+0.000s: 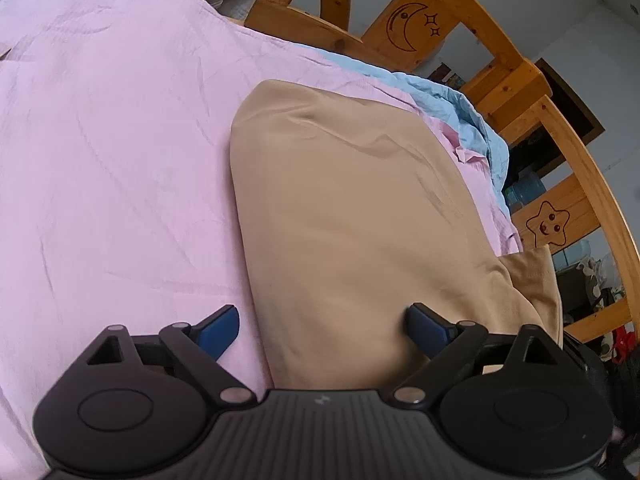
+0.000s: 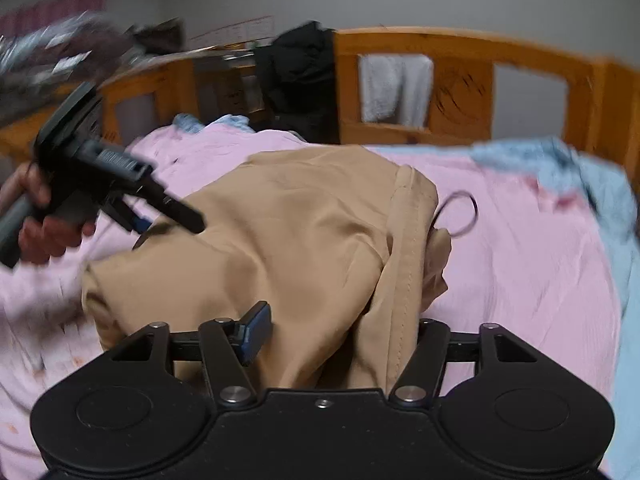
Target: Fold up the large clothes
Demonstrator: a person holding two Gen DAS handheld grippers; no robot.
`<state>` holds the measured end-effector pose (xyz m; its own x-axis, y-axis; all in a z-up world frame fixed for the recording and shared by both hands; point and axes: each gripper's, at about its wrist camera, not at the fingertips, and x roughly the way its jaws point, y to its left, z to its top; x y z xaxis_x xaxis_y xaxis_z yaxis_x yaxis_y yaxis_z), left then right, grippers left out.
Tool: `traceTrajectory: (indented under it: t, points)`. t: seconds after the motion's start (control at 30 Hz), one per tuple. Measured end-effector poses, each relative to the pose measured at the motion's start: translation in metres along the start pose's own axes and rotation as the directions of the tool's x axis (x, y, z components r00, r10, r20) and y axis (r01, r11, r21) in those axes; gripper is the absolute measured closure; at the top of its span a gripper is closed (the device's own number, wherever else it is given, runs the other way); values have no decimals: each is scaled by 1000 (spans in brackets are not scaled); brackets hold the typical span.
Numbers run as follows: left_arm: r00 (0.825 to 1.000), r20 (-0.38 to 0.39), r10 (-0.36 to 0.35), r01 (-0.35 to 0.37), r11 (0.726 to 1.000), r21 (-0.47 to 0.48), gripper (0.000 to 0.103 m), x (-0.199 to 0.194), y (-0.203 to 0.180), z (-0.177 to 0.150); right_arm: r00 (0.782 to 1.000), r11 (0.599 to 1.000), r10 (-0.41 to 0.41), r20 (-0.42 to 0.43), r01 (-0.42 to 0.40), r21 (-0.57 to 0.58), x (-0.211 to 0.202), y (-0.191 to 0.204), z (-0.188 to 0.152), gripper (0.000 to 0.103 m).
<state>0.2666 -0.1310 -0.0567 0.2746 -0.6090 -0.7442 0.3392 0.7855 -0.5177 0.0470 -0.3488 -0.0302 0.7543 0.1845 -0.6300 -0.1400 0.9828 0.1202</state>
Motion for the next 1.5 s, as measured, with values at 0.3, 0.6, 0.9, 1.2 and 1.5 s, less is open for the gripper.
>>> traceTrajectory:
  t: [0.3, 0.6, 0.9, 1.2, 1.5]
  points:
    - [1000, 7, -2, 2, 1000, -17, 2, 7, 3, 9, 986, 834, 162, -33, -119, 539, 18, -78, -17, 30]
    - [1000, -1, 29, -29, 998, -56, 13, 17, -13, 11, 990, 866, 140, -22, -112, 488, 19, -69, -21, 36]
    - [991, 20, 130, -130, 991, 10, 15, 13, -37, 7, 995, 885, 99, -22, -78, 459, 19, -65, -20, 54]
    - [994, -15, 107, -107, 994, -2, 8, 23, -30, 7, 988, 849, 147, -37, -108, 517, 24, -71, -23, 49]
    - [990, 5, 138, -138, 990, 38, 14, 20, -39, 3, 992, 877, 116, -46, -81, 474, 24, -62, -20, 54]
